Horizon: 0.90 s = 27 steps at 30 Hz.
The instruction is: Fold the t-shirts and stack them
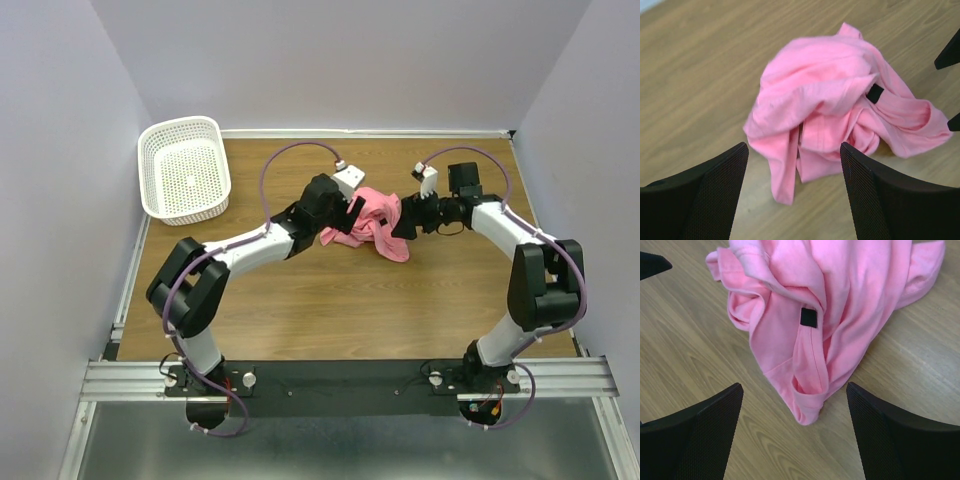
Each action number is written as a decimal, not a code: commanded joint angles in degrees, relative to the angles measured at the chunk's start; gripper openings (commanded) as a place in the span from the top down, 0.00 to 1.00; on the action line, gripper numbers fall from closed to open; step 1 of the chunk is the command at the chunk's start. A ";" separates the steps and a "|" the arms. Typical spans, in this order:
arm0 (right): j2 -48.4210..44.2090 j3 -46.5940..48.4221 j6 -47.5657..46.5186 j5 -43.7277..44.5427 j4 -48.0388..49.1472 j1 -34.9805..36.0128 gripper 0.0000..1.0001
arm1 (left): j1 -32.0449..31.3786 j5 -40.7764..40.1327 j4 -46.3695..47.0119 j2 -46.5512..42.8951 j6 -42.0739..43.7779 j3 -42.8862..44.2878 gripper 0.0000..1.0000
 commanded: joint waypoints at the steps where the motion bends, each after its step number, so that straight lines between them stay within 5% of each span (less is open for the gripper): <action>1: 2.76 -0.13 1.27 -2.76 0.34 -0.96 0.11 | -1.87 -1.11 1.81 3.46 17.95 3.89 0.19; 13: 9.71 1.72 7.60 -0.12 0.43 -3.34 0.36 | -2.66 5.14 -2.84 15.33 26.70 16.54 0.25; 19: 12.52 2.07 8.57 -2.41 0.17 -3.34 0.45 | -2.66 7.08 -6.89 18.06 26.79 20.08 0.40; 21: 12.09 2.16 8.57 -2.15 0.08 -3.43 0.50 | -2.75 7.52 -6.89 18.06 26.70 19.99 0.49; 23: 11.74 2.25 8.75 -2.50 -0.27 -3.43 0.57 | -2.75 8.22 -7.06 18.41 26.26 20.08 0.81; 25: 11.12 2.25 8.92 -2.76 -0.71 -3.34 0.71 | -2.75 8.13 -6.89 18.50 25.13 20.25 1.00; 27: 10.94 2.59 9.36 -3.72 -1.06 -3.34 0.92 | -2.75 8.40 -6.71 18.24 24.68 20.16 1.00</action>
